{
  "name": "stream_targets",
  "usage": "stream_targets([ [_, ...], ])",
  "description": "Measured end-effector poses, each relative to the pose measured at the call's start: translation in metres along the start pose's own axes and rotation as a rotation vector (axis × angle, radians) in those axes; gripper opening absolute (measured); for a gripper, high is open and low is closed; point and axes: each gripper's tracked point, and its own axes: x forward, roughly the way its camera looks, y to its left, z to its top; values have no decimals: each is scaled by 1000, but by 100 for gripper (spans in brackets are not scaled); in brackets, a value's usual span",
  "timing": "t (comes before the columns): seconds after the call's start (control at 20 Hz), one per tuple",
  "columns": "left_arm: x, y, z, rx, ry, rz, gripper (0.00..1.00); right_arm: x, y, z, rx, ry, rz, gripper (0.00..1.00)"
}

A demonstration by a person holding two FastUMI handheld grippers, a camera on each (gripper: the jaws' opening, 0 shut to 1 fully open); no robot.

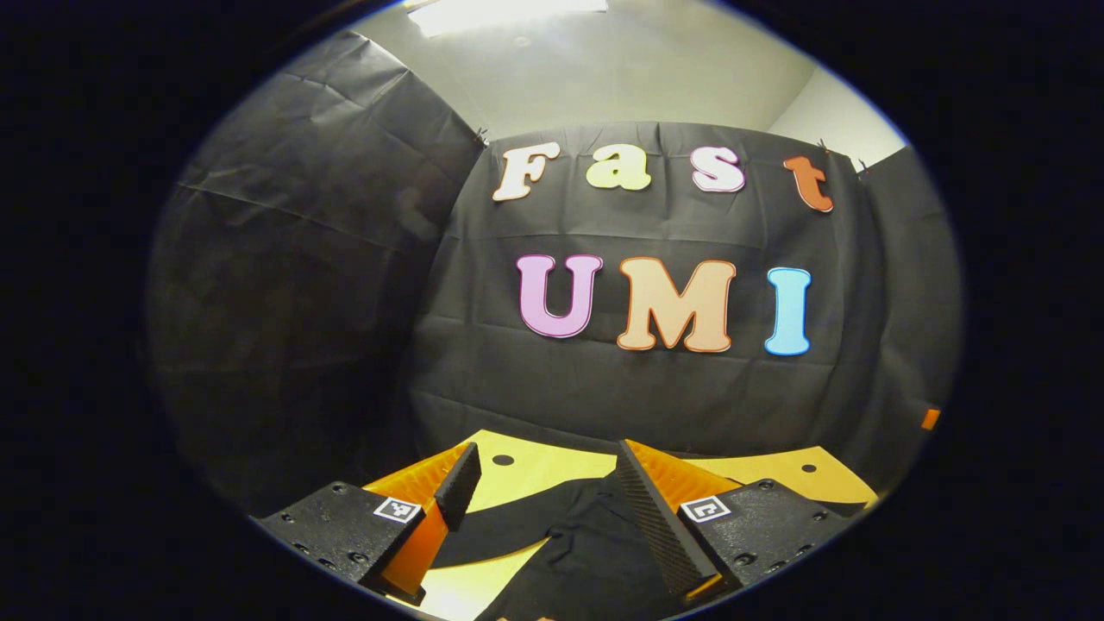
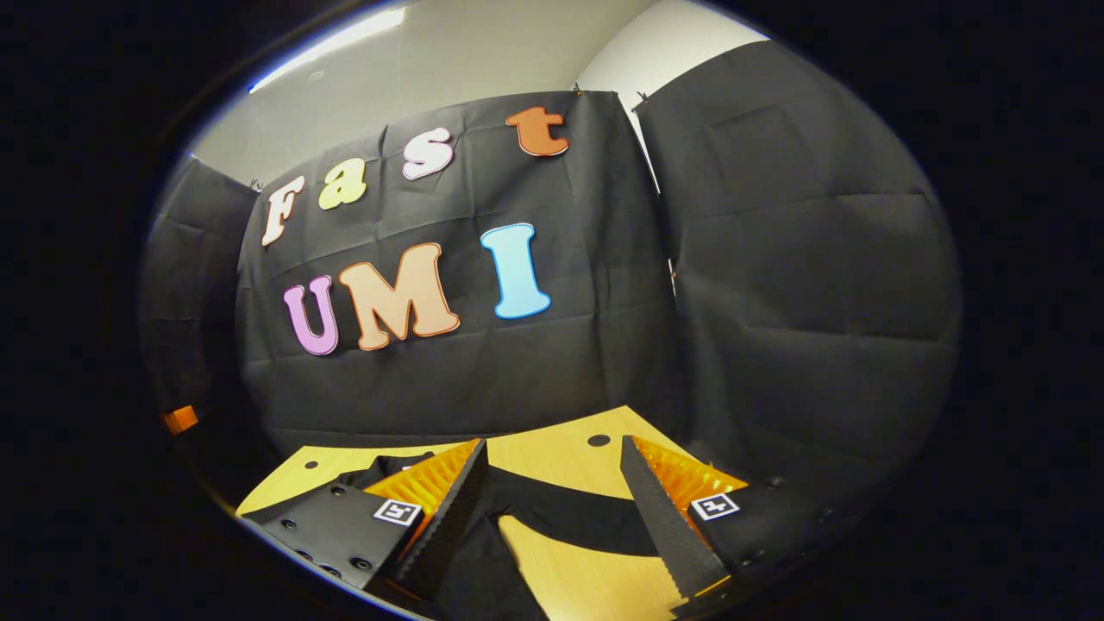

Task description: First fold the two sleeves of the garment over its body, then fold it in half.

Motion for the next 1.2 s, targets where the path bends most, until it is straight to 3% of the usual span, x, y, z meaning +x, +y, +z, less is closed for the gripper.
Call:
stream_targets([
  [0.25,-5,2,-8,-4,36,8,92,8,-3,-6,-3,22,-1,94],
  [0.3,-3,2,-8,1,35,9,92,9,-3,-7,-2,24,-1,97],
  [1.2,8,12,-12,33,51,46,93,32,-5,-22,-20,53,-23,97],
])
